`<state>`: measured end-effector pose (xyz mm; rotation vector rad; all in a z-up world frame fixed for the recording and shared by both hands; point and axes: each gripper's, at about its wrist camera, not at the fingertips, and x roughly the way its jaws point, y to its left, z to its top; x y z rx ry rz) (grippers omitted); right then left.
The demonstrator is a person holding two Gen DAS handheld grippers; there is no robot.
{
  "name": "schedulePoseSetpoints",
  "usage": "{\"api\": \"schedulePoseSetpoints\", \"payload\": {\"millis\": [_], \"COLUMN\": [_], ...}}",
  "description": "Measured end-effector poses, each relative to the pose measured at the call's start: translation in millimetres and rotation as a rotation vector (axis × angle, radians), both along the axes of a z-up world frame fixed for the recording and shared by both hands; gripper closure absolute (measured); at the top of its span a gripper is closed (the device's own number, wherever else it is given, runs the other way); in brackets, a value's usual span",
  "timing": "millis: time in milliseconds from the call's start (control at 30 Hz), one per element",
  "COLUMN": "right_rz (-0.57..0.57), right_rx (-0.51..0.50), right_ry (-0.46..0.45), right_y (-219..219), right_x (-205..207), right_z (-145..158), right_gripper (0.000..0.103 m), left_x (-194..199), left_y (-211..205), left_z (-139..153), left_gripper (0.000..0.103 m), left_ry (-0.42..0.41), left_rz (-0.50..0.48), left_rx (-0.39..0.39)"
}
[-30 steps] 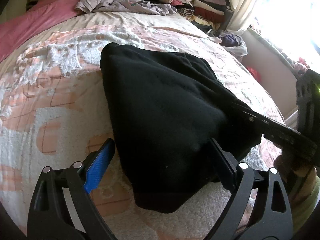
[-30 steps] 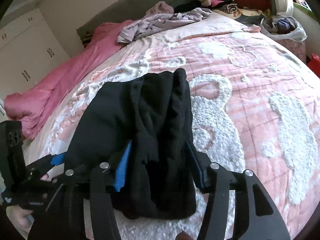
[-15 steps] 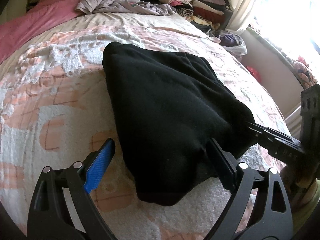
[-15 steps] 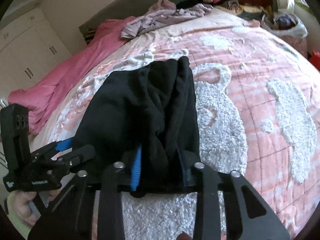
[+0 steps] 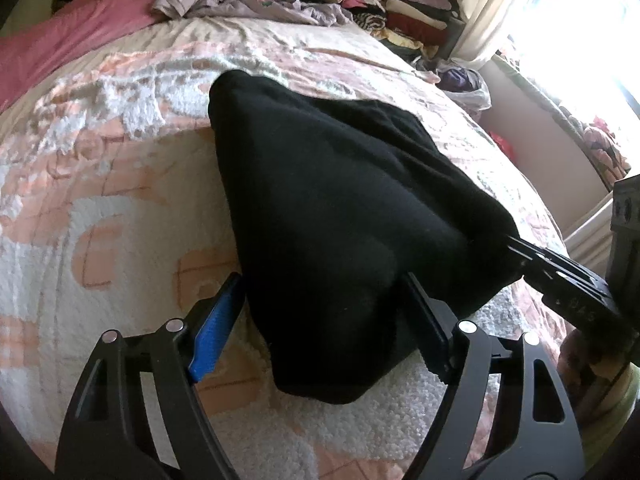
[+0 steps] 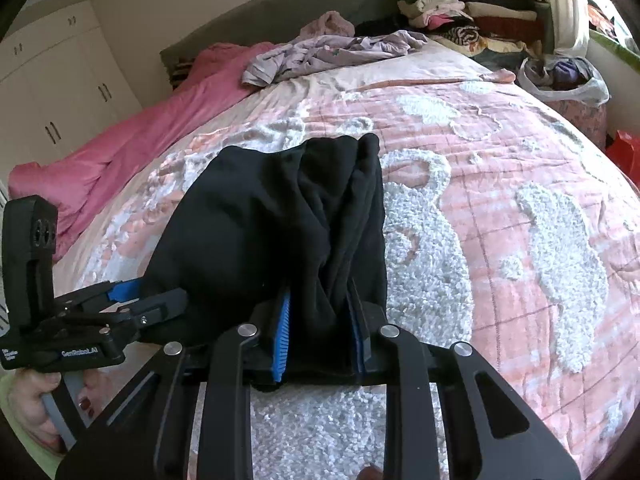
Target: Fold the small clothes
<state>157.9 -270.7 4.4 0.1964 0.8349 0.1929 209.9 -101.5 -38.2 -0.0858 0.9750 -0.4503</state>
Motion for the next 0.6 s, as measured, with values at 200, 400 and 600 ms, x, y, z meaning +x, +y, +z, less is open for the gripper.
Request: {"api": "schedulePoseSetpoints", "payload": {"millis": [200,400,600], "right_rz": [-0.01,-0.042,-0.056], "right_rx": [-0.009,-0.011,0.044], "right_ry": [0.011,0.055,0.051], "right_y": [-3,-11,-22], "right_x": [2,7,9], "right_z": [-3,-15,-20], "right_gripper": [0.08,0.078,0.052], "left_x": [1,-1,4], "left_y": [2,-9,-5], "left_z": [-11,-15,-21], "left_gripper": [0.038,0.038,0.035], "left_ry": [0.052,0.045,0.066], "left_rz": [0.001,-0.009,-0.006], "left_rx": [-0.061,-0.031,-0.052]}}
